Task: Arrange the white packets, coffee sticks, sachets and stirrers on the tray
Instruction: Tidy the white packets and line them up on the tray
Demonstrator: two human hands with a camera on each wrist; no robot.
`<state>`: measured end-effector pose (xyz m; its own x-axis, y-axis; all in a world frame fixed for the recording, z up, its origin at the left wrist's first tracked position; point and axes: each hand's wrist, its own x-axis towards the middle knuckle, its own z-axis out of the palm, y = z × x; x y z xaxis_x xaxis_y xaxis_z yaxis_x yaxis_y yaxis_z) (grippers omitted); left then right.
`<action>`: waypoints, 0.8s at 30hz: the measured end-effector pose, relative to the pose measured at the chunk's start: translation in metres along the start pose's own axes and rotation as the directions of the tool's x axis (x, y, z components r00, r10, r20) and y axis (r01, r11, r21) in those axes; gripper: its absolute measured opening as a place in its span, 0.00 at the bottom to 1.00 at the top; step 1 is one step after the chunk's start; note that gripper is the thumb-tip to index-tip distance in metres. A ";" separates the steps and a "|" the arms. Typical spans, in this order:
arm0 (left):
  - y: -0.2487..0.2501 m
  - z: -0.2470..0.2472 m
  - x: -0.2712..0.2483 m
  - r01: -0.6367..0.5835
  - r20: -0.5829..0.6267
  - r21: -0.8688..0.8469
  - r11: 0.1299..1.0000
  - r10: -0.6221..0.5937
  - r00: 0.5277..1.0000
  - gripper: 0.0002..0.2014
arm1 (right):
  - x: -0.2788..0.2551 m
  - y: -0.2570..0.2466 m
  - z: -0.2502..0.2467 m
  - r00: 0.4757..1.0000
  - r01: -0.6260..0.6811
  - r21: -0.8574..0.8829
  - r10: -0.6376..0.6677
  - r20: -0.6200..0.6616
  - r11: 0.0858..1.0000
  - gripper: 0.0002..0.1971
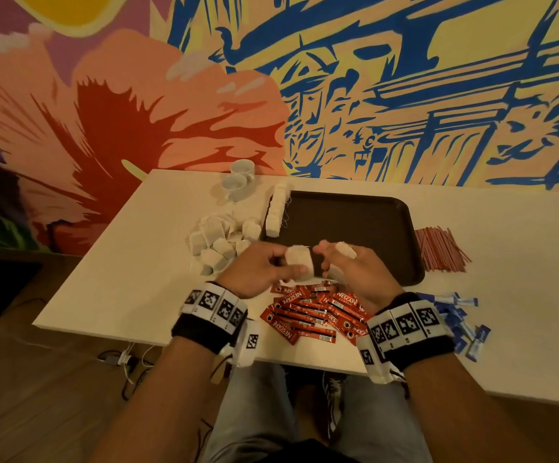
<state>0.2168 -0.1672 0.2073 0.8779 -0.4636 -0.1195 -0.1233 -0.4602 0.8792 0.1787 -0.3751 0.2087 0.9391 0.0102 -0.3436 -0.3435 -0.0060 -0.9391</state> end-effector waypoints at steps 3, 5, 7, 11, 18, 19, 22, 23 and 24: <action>-0.002 -0.030 0.015 0.019 -0.093 0.028 0.999 -0.016 0.996 0.09 | 0.010 0.001 -0.009 0.993 -0.108 0.113 0.113 -0.038 0.988 0.16; 0.000 -0.052 0.028 0.038 -0.162 0.047 0.998 -0.030 0.986 0.07 | 0.015 0.001 -0.011 0.986 -0.154 0.187 0.162 -0.033 0.970 0.16; 0.002 -0.073 0.046 0.071 -0.216 0.148 0.987 -0.038 0.976 0.08 | 0.020 0.000 -0.013 0.980 -0.184 0.221 0.195 -0.028 0.958 0.16; -0.005 -0.100 0.093 0.173 -0.280 0.296 0.939 -0.088 0.956 0.14 | 0.032 -0.002 -0.013 0.974 -0.223 0.275 0.225 0.025 0.935 0.14; -0.044 -0.095 0.157 0.228 -0.174 0.462 0.857 -0.164 0.971 0.07 | 0.056 -0.001 -0.018 0.974 -0.227 0.210 0.217 0.071 0.951 0.14; -0.053 -0.091 0.162 0.251 -0.177 0.468 0.847 -0.188 0.966 0.06 | 0.060 0.000 -0.019 0.973 -0.231 0.198 0.222 0.068 0.952 0.14; -0.082 -0.075 0.178 0.298 -0.162 0.525 0.797 -0.250 0.955 0.08 | 0.069 0.005 -0.022 0.966 -0.257 0.160 0.249 0.073 0.953 0.14; -0.088 -0.070 0.183 0.301 -0.140 0.553 0.777 -0.269 0.953 0.11 | 0.072 0.005 -0.023 0.962 -0.272 0.149 0.263 0.075 0.951 0.14; -0.095 -0.066 0.187 0.301 -0.119 0.578 0.759 -0.287 0.951 0.12 | 0.074 0.005 -0.025 0.958 -0.286 0.134 0.278 0.072 0.949 0.14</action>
<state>0.4231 -0.1605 0.1321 0.9251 -0.2186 -0.3106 -0.0965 -0.9262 0.3645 0.2468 -0.3992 0.1785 0.8030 0.0798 -0.5906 -0.5958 0.1255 -0.7932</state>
